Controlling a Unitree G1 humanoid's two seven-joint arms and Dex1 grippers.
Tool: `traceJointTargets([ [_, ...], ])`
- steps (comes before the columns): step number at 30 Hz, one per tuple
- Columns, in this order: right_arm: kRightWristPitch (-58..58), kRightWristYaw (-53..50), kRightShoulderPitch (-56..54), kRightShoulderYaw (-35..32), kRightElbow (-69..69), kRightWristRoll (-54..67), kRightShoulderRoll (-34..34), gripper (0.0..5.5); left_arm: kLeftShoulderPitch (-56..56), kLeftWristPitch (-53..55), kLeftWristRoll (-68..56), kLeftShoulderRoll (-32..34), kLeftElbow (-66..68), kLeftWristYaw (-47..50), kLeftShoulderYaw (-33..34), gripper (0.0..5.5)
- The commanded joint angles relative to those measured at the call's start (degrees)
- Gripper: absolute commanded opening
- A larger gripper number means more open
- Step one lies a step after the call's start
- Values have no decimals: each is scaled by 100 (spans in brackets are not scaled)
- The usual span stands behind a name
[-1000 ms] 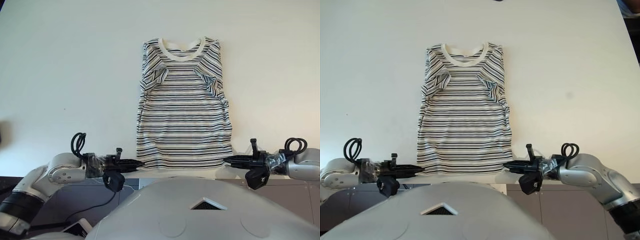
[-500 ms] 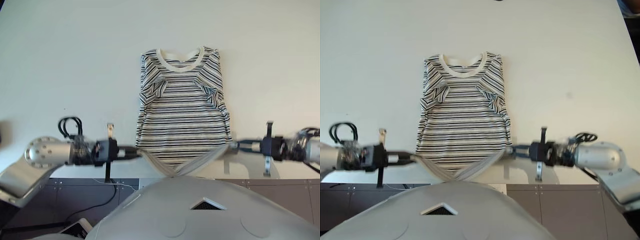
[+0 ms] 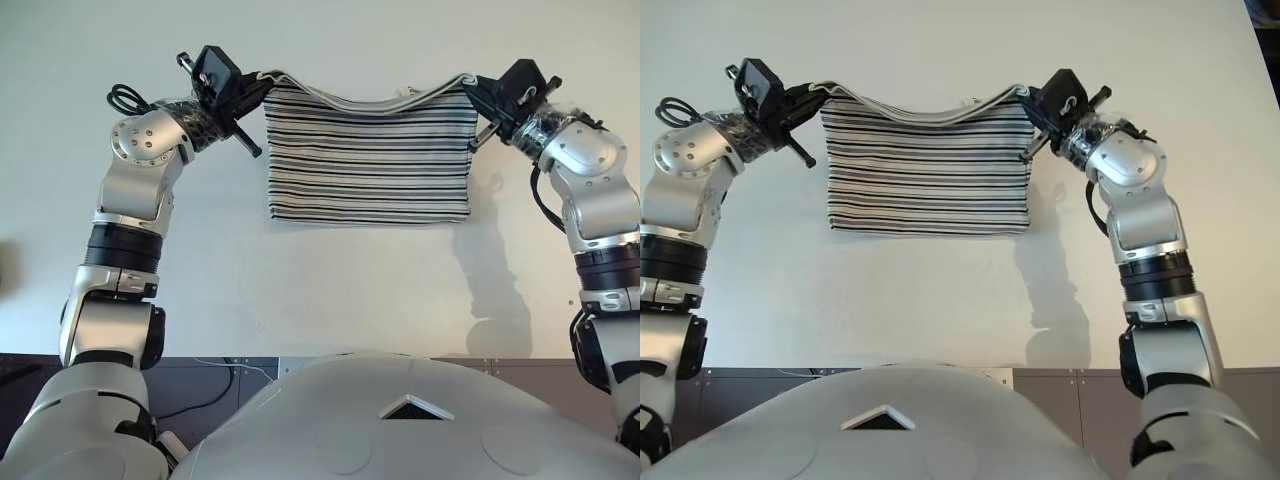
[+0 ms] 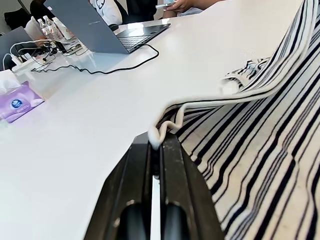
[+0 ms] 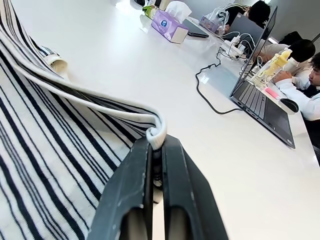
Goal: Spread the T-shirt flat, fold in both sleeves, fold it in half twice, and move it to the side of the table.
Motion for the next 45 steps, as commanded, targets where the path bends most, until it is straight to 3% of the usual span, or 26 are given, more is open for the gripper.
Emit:
traceJointTargets([
  [1, -243, -55, -315, 93, 590, -362, 308, 12, -276, -410, 422, -271, 656, -106, 51, 10],
  [8, -733, -599, -909, 100, 2115, -956, 941, 12, -869, -1379, 1285, -915, 2531, 404, 13, 10],
  [10, -1057, -794, -1138, 147, 2689, -1168, 1078, 46, -1065, -1591, 1475, -1021, 3031, 573, 42, 10],
  [16, -1650, -1255, -1909, 60, 4351, -1414, 1479, 142, -1613, -1790, 1906, -1356, 4238, 1200, 116, 93],
  [20, -1622, -2087, -2440, 11, 5366, -1681, 1541, 194, -1814, -1494, 2185, -1383, 4751, 1888, 185, 93],
  [23, -2029, -2075, -2524, -30, 5483, -1745, 1399, 194, -1721, -1565, 2241, -1199, 4759, 2114, 310, 93],
  [27, -2906, -1068, -2568, 445, 5428, -2213, 1070, 194, -1622, -1726, 1561, -996, 4017, 2063, 1117, 93],
  [32, -2804, -973, -2747, 1303, 6086, -3290, 968, 194, -1368, -1383, 896, -1389, 2983, 2494, 1820, 93],
  [36, -2720, -1014, -2717, 1849, 6353, -3965, 669, 194, -926, -1148, 911, -1795, 2408, 2802, 1812, 93],
  [39, -3413, -346, -2506, 2220, 6246, -4283, -73, 194, -477, -967, 921, -1835, 1875, 2881, 1866, 93],
  [42, -5367, 1767, -1785, 2432, 5276, -3634, -1163, 194, 239, -705, 865, -1864, 1083, 3082, 2032, 93],
  [43, -5421, 2589, -1245, 2482, 4099, -2657, -1616, 194, 464, -601, 853, -1915, 773, 3163, 2070, 93],
  [45, -4306, 3592, -113, 2643, 1082, -399, -2429, 194, 838, -457, 856, -2039, 283, 3282, 2081, 93],
])
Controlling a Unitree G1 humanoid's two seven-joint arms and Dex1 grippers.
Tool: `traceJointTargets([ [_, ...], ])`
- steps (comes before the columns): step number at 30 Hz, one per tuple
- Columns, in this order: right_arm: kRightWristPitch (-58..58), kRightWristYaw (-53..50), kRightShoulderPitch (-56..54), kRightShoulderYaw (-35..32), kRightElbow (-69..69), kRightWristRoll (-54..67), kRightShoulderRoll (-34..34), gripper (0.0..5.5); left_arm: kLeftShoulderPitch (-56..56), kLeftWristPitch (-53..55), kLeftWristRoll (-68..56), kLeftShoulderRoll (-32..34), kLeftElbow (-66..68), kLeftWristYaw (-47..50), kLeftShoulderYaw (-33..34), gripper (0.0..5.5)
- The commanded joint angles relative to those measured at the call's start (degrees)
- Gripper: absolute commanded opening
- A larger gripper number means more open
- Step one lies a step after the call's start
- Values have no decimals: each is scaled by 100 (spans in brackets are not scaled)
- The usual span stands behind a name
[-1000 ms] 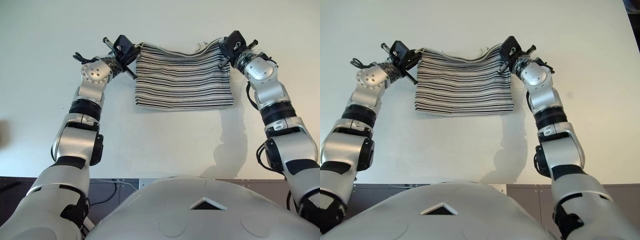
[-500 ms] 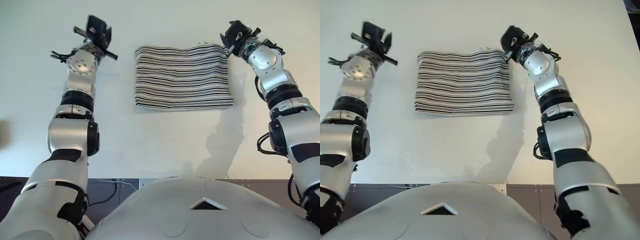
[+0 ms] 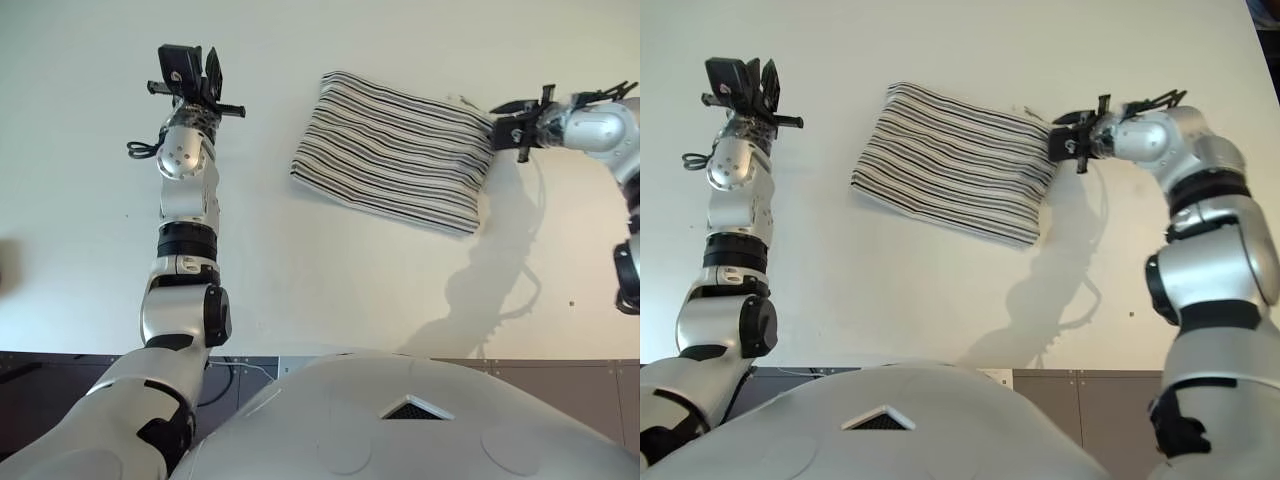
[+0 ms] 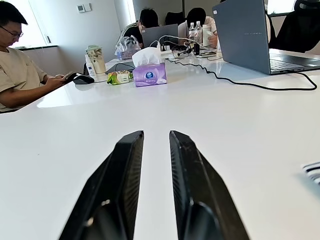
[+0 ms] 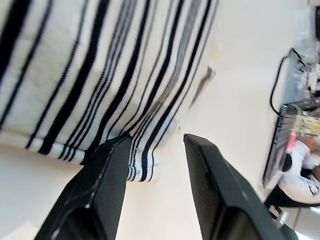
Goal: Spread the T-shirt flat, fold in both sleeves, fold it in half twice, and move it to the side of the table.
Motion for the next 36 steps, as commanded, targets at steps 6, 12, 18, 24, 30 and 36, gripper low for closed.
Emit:
traceJointTargets([
  [6, 2515, 2100, 3557, 558, -6932, 3656, -943, 194, 1588, 1125, -21, -287, -2477, 181, -134, 93],
  [12, 3881, 1733, 4649, 710, -8055, 3448, -558, 194, 2288, 1960, 12, 285, -3920, -461, -163, 93],
  [18, 4749, 1413, 4902, -1175, -9547, 4489, -1044, 194, 2418, 2318, -72, 443, -4390, -610, 18, 93],
  [24, 4982, 945, 4929, -461, -9094, 3279, -234, 194, 2694, 2330, -234, 1097, -4953, -1512, 118, 93],
  [30, 5109, 106, 5509, -446, -8497, 2140, 11, 194, 3034, 2517, -303, 1313, -5411, -1900, -1, 93],
  [36, 5632, 212, 6363, -1495, -10407, 2573, -413, 194, 4440, 1378, 367, 1953, -5824, -2446, 8, 93],
])
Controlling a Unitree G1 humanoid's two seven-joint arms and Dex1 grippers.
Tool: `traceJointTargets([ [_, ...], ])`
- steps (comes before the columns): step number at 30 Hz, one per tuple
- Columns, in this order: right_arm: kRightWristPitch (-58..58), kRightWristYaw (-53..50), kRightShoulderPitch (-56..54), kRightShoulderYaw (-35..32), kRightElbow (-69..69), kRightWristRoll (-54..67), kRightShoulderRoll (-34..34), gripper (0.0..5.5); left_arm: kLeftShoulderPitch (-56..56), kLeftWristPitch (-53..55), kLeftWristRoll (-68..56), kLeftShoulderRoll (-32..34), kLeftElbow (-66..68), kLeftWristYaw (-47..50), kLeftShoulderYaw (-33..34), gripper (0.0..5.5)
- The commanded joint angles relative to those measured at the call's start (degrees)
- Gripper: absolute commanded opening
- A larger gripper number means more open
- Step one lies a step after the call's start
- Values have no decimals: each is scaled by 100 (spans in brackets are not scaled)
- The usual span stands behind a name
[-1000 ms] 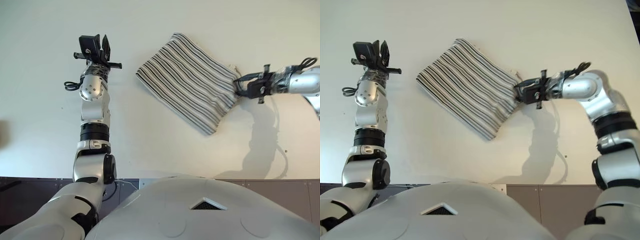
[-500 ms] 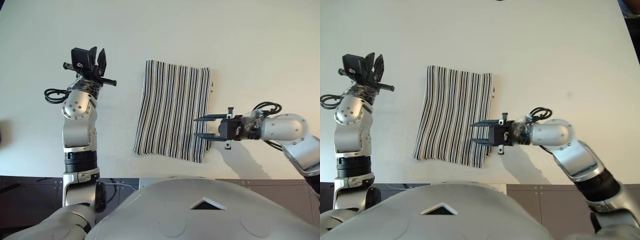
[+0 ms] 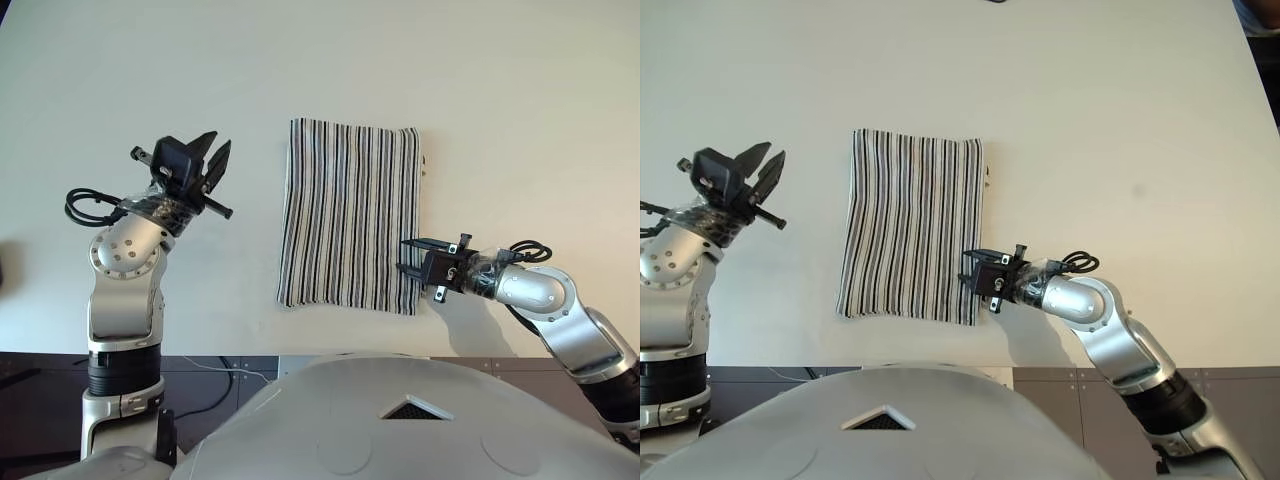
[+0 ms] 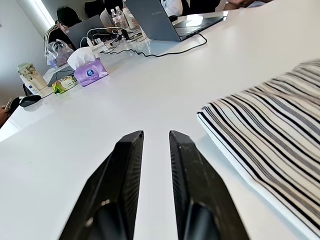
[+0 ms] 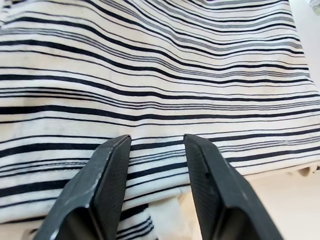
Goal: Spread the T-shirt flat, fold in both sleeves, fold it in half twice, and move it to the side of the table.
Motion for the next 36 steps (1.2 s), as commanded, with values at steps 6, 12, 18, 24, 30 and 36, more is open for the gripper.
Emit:
traceJointTargets([
  [6, -880, 4, 1844, -1187, -1953, -995, -1095, 194, 2082, -3851, 1572, 1909, 714, -1003, 479, 93],
  [12, -2972, -765, 2392, -1395, -241, -2217, -1635, 199, 1860, -5761, 2589, 2545, 2025, -1009, -225, 108],
  [18, -3895, -830, 1290, -1047, 883, -2576, -1351, 199, 1437, -6269, 3271, 2226, 2481, -514, -952, 162],
  [24, -4196, -685, 569, -624, 1287, -2619, -1009, 199, 505, -6465, 3518, 2051, 2813, -466, -1741, 162],
  [30, -4303, -370, 473, -578, 1328, -2267, -1137, 253, 51, -6725, 3635, 2167, 3276, -255, -2095, 165],
  [36, -4198, -123, 821, -708, 924, -1886, -1276, 338, -58, -6955, 3607, 2367, 3473, -127, -2233, 165],
])
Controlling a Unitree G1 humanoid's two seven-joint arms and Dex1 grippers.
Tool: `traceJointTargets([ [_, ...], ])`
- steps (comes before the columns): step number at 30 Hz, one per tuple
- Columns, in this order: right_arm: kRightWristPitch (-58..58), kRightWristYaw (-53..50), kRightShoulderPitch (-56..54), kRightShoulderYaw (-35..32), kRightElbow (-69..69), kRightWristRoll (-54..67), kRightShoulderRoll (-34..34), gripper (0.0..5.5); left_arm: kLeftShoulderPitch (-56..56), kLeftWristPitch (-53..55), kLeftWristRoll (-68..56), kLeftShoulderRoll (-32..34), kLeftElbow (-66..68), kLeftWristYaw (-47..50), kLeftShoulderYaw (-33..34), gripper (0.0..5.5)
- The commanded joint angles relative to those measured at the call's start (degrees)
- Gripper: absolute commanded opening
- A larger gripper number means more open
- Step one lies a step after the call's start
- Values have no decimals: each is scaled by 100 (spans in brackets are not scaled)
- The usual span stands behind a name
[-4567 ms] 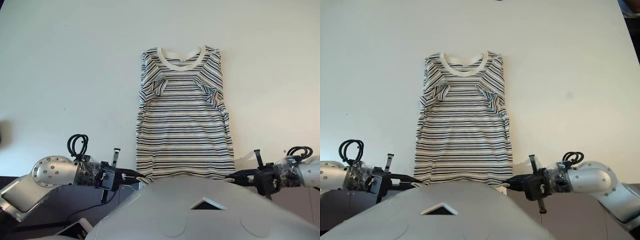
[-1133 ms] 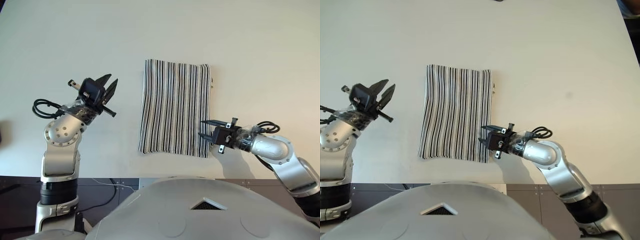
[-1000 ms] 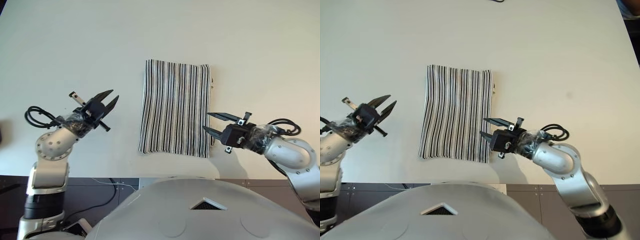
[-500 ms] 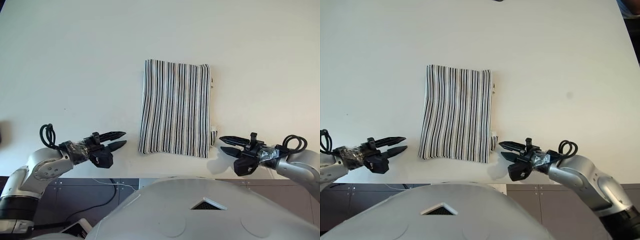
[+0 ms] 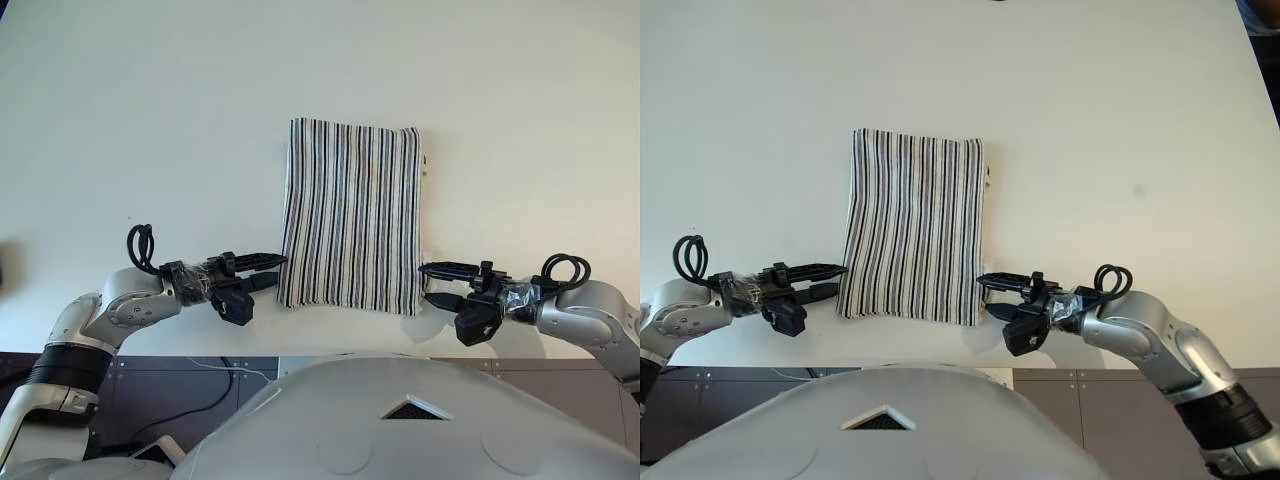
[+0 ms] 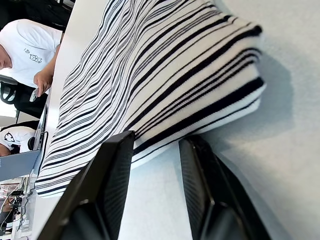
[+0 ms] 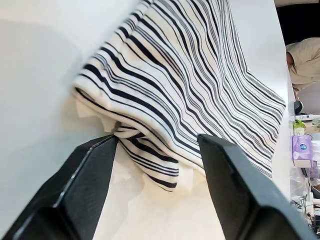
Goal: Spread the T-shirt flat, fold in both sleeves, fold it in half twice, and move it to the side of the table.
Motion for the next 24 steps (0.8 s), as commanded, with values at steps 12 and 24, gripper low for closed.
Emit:
traceJointTargets([
  [12, 65, -152, -144, 278, 311, -876, 379, 338, -316, -76, 405, 312, 546, -174, -517, 165],
  [24, -419, -882, -413, 390, 904, -1365, 538, 338, -330, -496, 437, 361, 665, 1, -655, 165],
])
